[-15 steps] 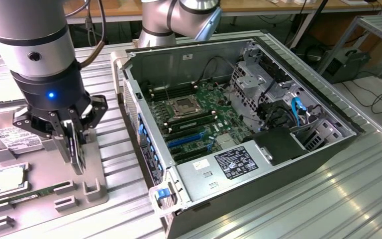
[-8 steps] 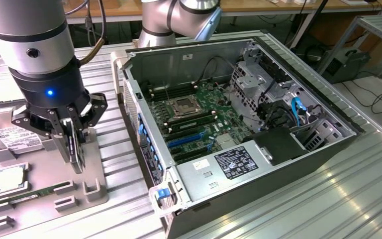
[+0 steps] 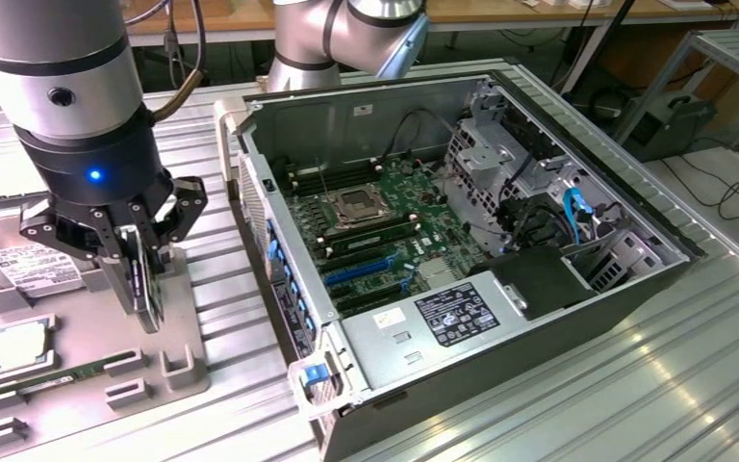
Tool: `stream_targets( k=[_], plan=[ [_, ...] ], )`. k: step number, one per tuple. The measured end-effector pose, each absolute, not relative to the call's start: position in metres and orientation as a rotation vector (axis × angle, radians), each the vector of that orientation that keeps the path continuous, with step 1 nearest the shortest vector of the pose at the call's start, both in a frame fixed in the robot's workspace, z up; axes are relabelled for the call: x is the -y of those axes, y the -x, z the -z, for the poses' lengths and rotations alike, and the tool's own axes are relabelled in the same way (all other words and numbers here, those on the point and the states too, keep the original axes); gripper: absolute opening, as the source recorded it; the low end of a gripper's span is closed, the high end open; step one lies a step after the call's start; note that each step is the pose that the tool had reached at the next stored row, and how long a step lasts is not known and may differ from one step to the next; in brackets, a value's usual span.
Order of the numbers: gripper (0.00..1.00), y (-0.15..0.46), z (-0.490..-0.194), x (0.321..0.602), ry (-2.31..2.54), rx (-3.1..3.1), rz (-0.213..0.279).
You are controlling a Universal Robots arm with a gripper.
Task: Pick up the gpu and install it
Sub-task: 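Pick up the gpu and move the gpu toward the slot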
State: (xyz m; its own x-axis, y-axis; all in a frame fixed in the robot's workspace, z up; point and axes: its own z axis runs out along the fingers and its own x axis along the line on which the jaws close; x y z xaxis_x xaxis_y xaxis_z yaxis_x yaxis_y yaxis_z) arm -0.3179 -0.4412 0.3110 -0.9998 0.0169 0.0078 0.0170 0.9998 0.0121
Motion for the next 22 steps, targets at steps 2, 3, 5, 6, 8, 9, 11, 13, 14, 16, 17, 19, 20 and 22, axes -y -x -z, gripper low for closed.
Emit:
stream_targets(
  k=[2, 3, 5, 6, 8, 9, 11, 13, 14, 16, 17, 19, 20, 22],
  plan=[
    [0.27, 0.318, -0.312, 0.441, 0.027, 3.134, 0.020],
    [0.27, 0.318, -0.312, 0.441, 0.027, 3.134, 0.021],
    [0.27, 0.318, -0.313, 0.441, 0.027, 3.134, 0.021],
    [0.27, 0.318, -0.313, 0.441, 0.027, 3.134, 0.021],
    [0.27, 0.318, -0.314, 0.441, 0.026, 3.134, 0.021],
    [0.27, 0.318, -0.314, 0.441, 0.026, 3.134, 0.021],
    [0.27, 0.318, -0.315, 0.441, 0.027, 3.134, 0.022],
    [0.27, 0.318, -0.316, 0.441, 0.027, 3.134, 0.023],
    [0.27, 0.318, -0.317, 0.441, 0.027, 3.134, 0.023],
    [0.27, 0.318, -0.318, 0.441, 0.027, 3.134, 0.024],
    [0.27, 0.318, -0.319, 0.441, 0.027, 3.134, 0.024],
    [0.27, 0.318, -0.320, 0.441, 0.027, 3.134, 0.026],
    [0.27, 0.318, -0.321, 0.441, 0.026, 3.134, 0.027],
    [0.27, 0.318, -0.323, 0.442, 0.026, 3.134, 0.030]
  ],
)
